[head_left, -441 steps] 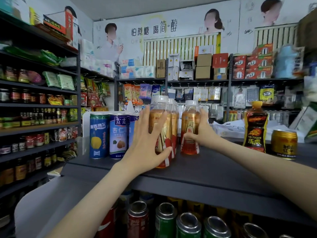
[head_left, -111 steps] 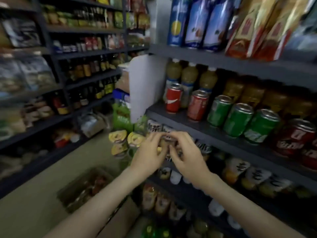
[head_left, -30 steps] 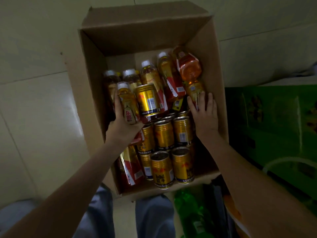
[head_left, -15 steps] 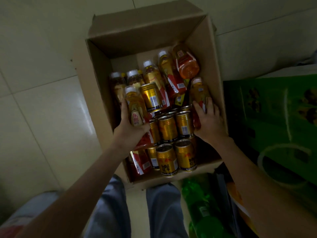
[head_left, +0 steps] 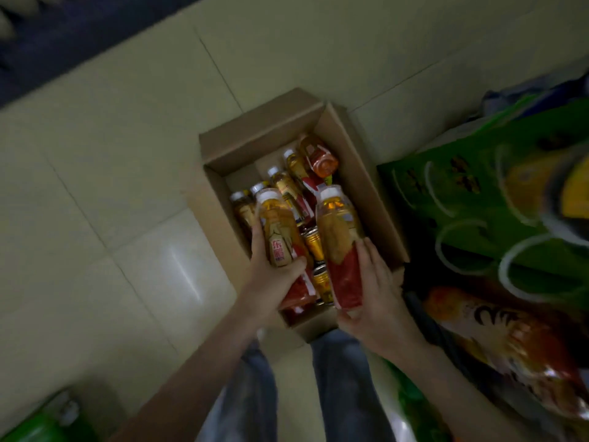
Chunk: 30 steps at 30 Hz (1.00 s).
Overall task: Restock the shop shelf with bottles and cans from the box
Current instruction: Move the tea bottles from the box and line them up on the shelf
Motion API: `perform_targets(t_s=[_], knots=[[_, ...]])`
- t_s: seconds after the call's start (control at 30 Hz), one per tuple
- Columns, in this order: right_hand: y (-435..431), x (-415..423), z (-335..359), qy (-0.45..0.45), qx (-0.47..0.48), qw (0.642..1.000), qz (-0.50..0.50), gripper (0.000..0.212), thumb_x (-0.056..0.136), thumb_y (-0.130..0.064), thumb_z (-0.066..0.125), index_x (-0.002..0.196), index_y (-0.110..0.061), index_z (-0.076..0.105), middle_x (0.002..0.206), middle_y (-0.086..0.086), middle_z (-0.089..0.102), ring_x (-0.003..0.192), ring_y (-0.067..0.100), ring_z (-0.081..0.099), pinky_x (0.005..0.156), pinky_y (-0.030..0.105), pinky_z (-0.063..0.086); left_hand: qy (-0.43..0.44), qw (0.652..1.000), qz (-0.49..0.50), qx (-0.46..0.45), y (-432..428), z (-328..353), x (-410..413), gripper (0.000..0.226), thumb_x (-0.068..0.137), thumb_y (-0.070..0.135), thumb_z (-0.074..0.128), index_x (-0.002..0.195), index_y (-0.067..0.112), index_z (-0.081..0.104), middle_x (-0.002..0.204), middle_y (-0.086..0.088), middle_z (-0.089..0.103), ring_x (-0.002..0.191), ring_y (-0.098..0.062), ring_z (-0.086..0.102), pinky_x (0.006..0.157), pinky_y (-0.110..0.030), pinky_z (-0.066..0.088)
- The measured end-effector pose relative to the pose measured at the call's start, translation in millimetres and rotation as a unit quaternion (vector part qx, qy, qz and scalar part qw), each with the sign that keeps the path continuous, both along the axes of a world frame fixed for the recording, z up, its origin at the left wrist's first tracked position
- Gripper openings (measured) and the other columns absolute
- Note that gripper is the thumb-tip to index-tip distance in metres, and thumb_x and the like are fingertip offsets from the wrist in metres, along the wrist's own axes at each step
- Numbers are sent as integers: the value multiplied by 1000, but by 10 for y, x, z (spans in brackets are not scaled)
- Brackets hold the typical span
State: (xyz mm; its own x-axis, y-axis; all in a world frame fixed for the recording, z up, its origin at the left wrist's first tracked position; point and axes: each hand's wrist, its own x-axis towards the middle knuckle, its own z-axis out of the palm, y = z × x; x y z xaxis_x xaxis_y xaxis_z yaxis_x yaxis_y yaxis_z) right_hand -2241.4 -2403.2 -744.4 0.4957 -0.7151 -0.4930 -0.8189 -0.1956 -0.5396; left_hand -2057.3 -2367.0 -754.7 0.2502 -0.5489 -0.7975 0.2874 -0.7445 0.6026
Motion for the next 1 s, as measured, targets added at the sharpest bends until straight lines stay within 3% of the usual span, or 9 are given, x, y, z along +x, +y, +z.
perform_targets(t_s=[0.07,0.17,0.3,0.4,0.5,0.63,0.73,0.9,1.0], knots=[[109,25,515,-29,-20,999,-39,116,67,-25,82,150,-23,1,150,-7,11,133,1,7,108,32,19,-23,999,-48,-7,37,507,55,101,78,24,73,146,52,5,125,8,60,110,-14,61,92,-35,51],[275,54,1294,-72,-51,992,-93,111,65,-45,69,149,-20,2,151,-6,8,137,-4,3,111,28,18,-47,992,-112,-43,111,1259,80,105,64,35,76,143,57,9,118,8,64,107,-16,64,95,-45,50],[570,-3,2233,-115,-92,980,-134,113,67,-64,62,148,-26,-6,154,-8,0,142,-4,-7,115,37,18,-51,976,-188,-98,201,2290,-50,107,67,37,77,143,58,4,114,32,53,110,-9,59,99,-44,47],[828,-206,2875,-117,-121,972,-164,117,68,-60,68,151,-24,-6,158,-5,0,146,6,-2,117,42,20,-56,959,-237,-147,322,2952,-253,109,62,43,75,143,58,3,120,24,56,113,-8,59,100,-44,47],[1164,-531,3422,-116,-163,962,-184,118,67,-52,71,153,-15,-1,160,5,2,148,12,0,118,41,19,-73,937,-288,-186,542,3535,-554,107,71,37,75,146,52,0,118,26,54,109,-4,58,101,-41,47],[1706,-1104,4000,-103,-236,943,-212,118,69,-40,77,154,-16,-1,160,-1,0,145,2,-4,116,33,16,-110,903,-340,-238,947,4201,-1106,105,78,38,74,147,49,-6,128,16,51,113,-11,56,101,-36,44],[2222,-1646,4361,-93,-305,920,-229,117,70,-33,81,152,-14,1,156,-8,3,143,0,-5,115,32,14,-137,873,-372,-284,1369,4654,-1689,101,81,43,71,146,49,-6,124,14,53,105,-11,57,90,-24,43],[3207,-2661,4857,-59,-400,874,-270,115,68,-41,76,152,-11,4,158,3,8,143,1,-3,116,37,16,-115,834,-375,-387,2166,5126,-2850,102,81,40,72,145,52,-6,131,11,50,110,-13,58,94,-35,49],[3829,-3382,5185,-7,-472,837,-275,115,67,-30,81,150,-3,7,156,18,14,143,8,0,118,22,5,-65,808,-391,-436,2647,5407,-3618,102,80,35,74,146,49,-2,128,12,50,113,-11,57,97,-39,49]])
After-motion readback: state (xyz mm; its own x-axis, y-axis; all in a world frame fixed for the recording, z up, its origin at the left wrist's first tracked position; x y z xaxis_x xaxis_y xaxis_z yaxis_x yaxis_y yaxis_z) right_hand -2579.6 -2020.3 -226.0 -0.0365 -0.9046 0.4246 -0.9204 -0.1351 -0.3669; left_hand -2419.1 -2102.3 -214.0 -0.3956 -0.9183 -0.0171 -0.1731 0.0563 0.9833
